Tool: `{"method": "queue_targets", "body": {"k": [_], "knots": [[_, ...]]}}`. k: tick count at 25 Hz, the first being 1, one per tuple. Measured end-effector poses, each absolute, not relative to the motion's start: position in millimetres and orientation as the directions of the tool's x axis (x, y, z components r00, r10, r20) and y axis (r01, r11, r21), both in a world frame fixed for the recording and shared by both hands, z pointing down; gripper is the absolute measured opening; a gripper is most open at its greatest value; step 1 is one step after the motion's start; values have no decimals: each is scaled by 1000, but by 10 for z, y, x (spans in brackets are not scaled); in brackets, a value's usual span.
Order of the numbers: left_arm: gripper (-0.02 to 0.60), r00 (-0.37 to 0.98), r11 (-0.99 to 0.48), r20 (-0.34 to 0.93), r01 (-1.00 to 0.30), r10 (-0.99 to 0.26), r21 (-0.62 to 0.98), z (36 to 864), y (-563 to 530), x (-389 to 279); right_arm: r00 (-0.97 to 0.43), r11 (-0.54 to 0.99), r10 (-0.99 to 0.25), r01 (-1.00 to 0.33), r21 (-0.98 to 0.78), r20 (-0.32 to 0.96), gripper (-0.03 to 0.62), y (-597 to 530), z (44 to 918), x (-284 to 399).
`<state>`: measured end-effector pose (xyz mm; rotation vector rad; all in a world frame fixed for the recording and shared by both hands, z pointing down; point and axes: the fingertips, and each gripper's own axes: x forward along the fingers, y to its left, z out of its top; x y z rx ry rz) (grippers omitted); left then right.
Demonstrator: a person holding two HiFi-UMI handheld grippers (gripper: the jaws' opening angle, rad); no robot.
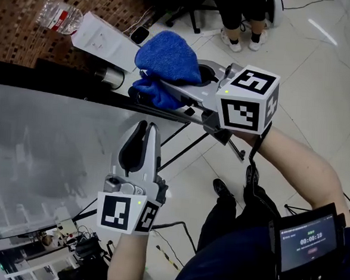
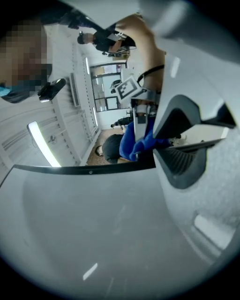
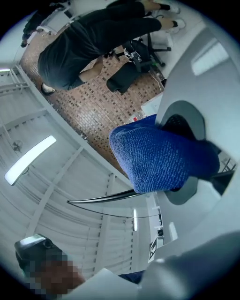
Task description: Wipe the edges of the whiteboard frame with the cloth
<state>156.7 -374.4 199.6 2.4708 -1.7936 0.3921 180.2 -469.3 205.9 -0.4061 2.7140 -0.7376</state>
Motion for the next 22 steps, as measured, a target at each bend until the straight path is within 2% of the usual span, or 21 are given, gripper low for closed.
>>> {"method": "queue_targets", "body": {"k": [5,9,13,17,22], "knots": [[67,300,-323,294,-946,-908,-34,2392,-3796,1564,-905,767,-358,-145,-625,-230,137,-4809,2424,1736],[67,308,-324,347,-946,-886,14,2527,-3803,1591,-928,743,-347,-184,-643,-135,135,-4749,2739,1604],[67,326,-345,371,-938,-869,17,2617,-3813,1653,-932,702,-346,-183,-689,-104,135,-4733,2915,1524],[67,375,-403,388,-915,-842,10,2814,-3793,1705,-932,688,-358,-222,-691,-57,135,-4744,3152,1502],[67,467,-492,451,-868,-760,69,3447,-3657,1869,-896,637,-444,-330,-697,18,135,-4737,3641,1629]]}}
